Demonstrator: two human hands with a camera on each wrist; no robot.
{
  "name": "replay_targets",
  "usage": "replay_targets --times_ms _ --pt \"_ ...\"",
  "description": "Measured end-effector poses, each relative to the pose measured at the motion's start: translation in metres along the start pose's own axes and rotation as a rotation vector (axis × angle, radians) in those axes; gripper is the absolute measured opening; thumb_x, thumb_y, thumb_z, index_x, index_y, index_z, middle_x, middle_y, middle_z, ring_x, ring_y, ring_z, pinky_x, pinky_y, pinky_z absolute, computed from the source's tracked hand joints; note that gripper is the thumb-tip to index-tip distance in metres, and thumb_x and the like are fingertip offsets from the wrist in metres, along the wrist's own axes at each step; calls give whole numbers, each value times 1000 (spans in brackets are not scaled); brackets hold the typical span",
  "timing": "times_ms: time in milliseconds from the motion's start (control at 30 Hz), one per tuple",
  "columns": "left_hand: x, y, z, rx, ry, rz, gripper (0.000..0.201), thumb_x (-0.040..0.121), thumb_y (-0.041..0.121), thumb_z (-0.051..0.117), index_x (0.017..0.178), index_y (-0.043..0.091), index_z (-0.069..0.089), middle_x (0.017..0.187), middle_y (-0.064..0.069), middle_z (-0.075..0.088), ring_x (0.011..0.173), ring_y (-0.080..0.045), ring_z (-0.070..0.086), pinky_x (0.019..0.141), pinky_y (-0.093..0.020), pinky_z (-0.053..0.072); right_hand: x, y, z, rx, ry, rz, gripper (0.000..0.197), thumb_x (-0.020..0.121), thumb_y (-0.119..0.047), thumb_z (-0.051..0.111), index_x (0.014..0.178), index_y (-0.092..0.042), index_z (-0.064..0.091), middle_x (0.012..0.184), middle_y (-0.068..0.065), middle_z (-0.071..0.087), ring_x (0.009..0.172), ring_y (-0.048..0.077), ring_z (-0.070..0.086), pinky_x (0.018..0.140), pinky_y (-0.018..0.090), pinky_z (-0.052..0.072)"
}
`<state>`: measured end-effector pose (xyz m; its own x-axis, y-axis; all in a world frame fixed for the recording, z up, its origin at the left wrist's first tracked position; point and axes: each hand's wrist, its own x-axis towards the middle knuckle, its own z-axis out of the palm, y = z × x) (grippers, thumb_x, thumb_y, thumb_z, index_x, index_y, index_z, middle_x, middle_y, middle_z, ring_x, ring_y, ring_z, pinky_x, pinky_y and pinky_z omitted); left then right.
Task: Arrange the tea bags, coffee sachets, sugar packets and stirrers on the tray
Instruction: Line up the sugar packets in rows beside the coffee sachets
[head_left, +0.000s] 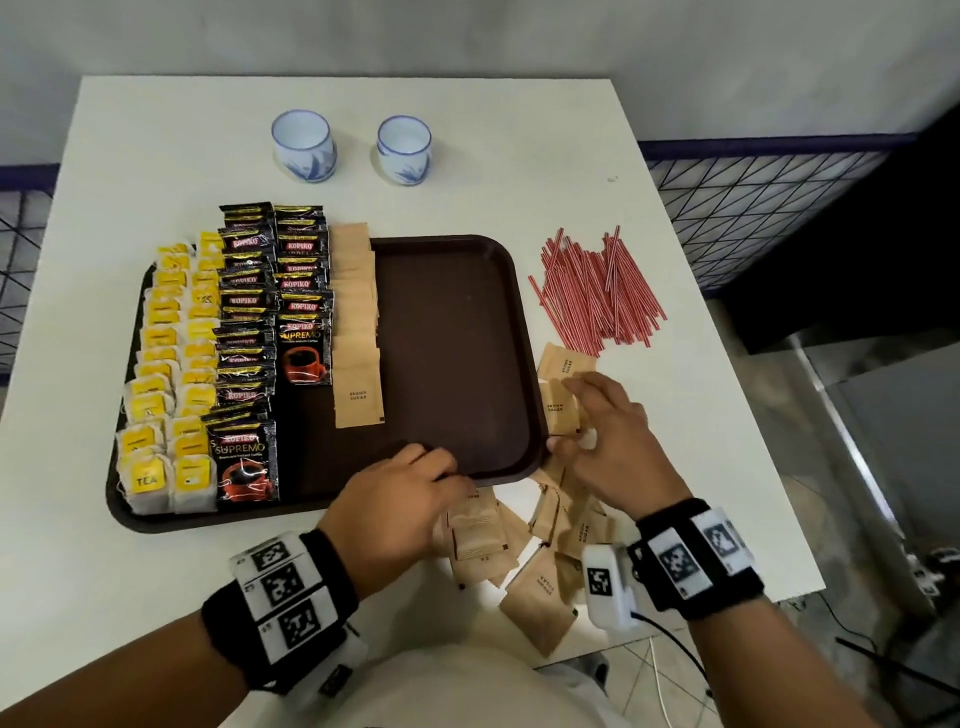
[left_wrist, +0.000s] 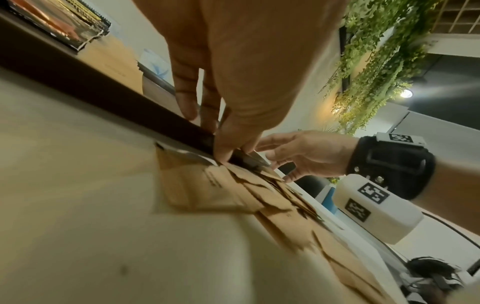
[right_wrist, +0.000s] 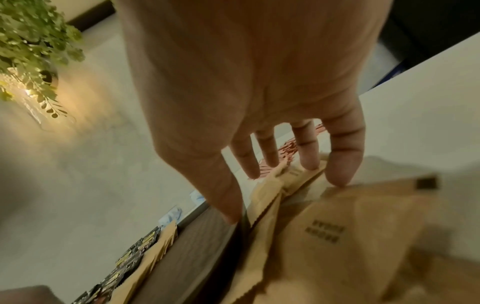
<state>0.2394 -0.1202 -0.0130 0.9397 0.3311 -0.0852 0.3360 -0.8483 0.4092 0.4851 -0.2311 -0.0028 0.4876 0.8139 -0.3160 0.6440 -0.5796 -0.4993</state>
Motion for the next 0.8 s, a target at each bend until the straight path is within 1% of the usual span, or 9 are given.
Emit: replay_targets --times_ms 100,200,267,367,433,533,633,700,800 --pt "4 -9 -3 32 9 -47 31 76 43 58 104 37 70 89 15 63 77 -12 61 41 -28 50 10 -4 7 -91 -49 3 61 90 -36 63 147 -30 43 156 -13 25 132 25 28 97 28 29" --pt "7 -12 -5 78 85 -68 34 71 17 79 100 34 75 84 15 65 72 -12 62 37 -25 45 8 -3 10 -111 -46 -33 56 88 -37 64 142 -30 49 153 -13 31 133 25 31 93 25 26" --pt "8 -13 -4 89 120 -74 39 67 9 84 98 32 76 83 13 66 71 -13 62 37 -25 43 3 -3 12 -112 -41 -51 57 86 -34 66 141 -30 50 152 -12 32 132 26 32 95 23 27" --pt "10 -14 -5 80 151 -91 37 69 8 84 97 30 77 82 11 66 71 -14 62 36 -24 41 -5 -3 14 -91 -37 -89 57 84 -33 69 139 -30 53 147 -12 37 130 24 35 98 22 29" --pt "10 -13 -4 76 151 -101 35 70 8 83 97 30 77 83 11 67 71 -14 62 37 -24 42 -10 -4 11 -15 -3 -74 60 80 -38 74 137 -29 53 138 -12 38 125 19 34 100 27 37" --pt "10 -13 -5 66 156 -101 34 70 8 83 97 28 78 84 10 69 71 -15 63 38 -24 45 -7 -7 1 -12 27 -10 90 68 -55 81 144 -32 40 141 -8 26 128 17 23 101 35 43" --pt "10 -12 -7 77 162 -97 33 70 10 83 96 28 78 84 10 70 69 -13 63 39 -23 43 0 -11 -2 -89 -97 58 119 56 -68 82 152 -36 20 152 -11 11 138 20 11 107 48 40" --pt "10 -12 -7 76 168 -91 32 70 10 83 96 28 78 85 10 70 69 -13 63 39 -23 45 1 -15 3 -154 -158 63 120 54 -68 82 151 -39 17 153 -10 9 138 22 12 104 52 40" --pt "10 -13 -6 69 175 -98 31 71 10 83 96 28 77 86 9 71 70 -13 64 40 -25 51 0 -20 12 -233 -120 56 103 57 -61 83 141 -40 26 143 -5 20 131 23 21 93 49 42"
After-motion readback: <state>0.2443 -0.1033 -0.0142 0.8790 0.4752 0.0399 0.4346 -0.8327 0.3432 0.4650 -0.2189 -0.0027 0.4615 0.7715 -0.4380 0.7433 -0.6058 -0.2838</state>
